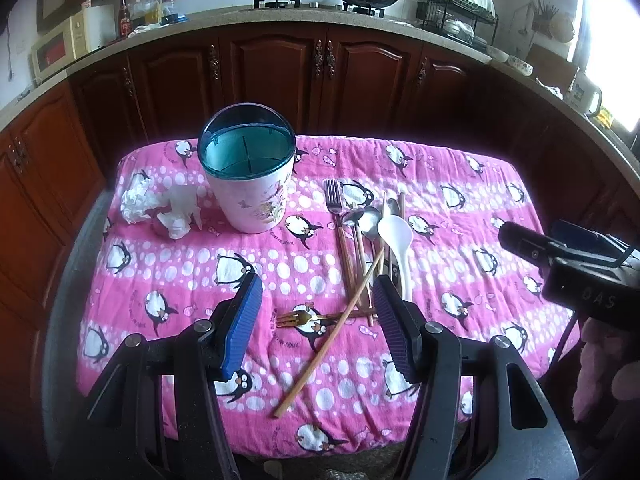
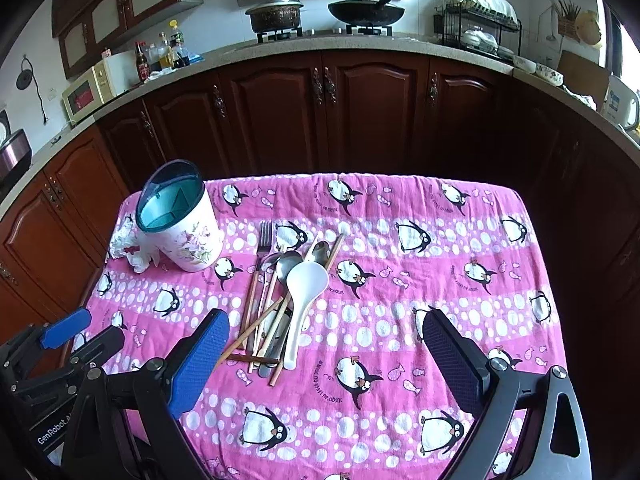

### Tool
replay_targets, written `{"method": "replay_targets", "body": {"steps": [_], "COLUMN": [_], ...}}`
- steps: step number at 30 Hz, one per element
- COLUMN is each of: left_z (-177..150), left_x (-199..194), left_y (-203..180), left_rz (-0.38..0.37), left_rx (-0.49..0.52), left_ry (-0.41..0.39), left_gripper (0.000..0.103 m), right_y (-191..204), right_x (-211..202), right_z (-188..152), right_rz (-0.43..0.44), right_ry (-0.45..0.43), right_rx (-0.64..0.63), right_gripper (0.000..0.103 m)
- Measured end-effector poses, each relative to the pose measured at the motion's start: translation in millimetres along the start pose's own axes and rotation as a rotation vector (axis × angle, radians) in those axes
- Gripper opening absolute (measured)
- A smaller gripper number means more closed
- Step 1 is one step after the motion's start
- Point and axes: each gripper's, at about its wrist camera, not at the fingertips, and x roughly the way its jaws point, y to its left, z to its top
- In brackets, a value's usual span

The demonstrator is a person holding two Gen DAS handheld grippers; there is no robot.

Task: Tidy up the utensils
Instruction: 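Grasp a wooden chopstick with the left tool while the right tool grasps the white ceramic spoon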

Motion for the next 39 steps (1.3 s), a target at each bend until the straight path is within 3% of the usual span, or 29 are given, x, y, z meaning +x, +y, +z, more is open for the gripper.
{"method": "replay_targets", "body": {"steps": [9, 15, 18, 23, 25, 29, 31, 34, 39], "left_z": [5.9, 6.1, 5.0, 8.0, 10.0, 12.7, 12.9, 13.1, 23.0], "left_x": [33.7, 71.3, 93.0, 131.5, 147.8, 172.7, 187.2, 199.3, 197.9], "left_y": [-3.1, -12.3, -19.3, -36.1, -43.8, -53.5, -57.3, -58.1, -43.0], "left_rz": [-0.015, -0.11, -0.156, -0.196, -0.21, -0.197, -0.185, -0.185, -0.217], "left_rx": [0.024, 0.091, 0.116, 0.197, 0.23, 0.282, 0.304, 0.321, 0.273], "left_ry": [0.052, 0.136, 0.19, 0.249, 0.281, 0.325, 0.361, 0.392, 0.384], "left_gripper": [0.057, 0.057, 0.057, 0.056, 0.044, 0.036, 0.021, 0.01, 0.006], "right_y": [-12.8, -32.5, -37.2, -37.5, -36.7, -40.0, -41.1, -42.0, -41.5], "right_x": [41.5, 78.9, 96.1, 121.3, 133.0, 152.8, 165.2, 180.0, 203.9], "right_z": [2.3, -1.9, -3.5, 0.9, 4.4, 9.2, 11.1, 13.9, 20.3], "right_rz": [0.028, 0.082, 0.114, 0.21, 0.233, 0.254, 0.281, 0.294, 0.318], "right_ry": [0.049, 0.112, 0.145, 0.187, 0.196, 0.237, 0.264, 0.287, 0.309], "right_rx": [0.027, 0.045, 0.024, 0.022, 0.026, 0.042, 0.064, 0.072, 0.081], "right_gripper": [0.096, 0.095, 0.08, 0.062, 0.06, 0.055, 0.052, 0.049, 0.04]}}
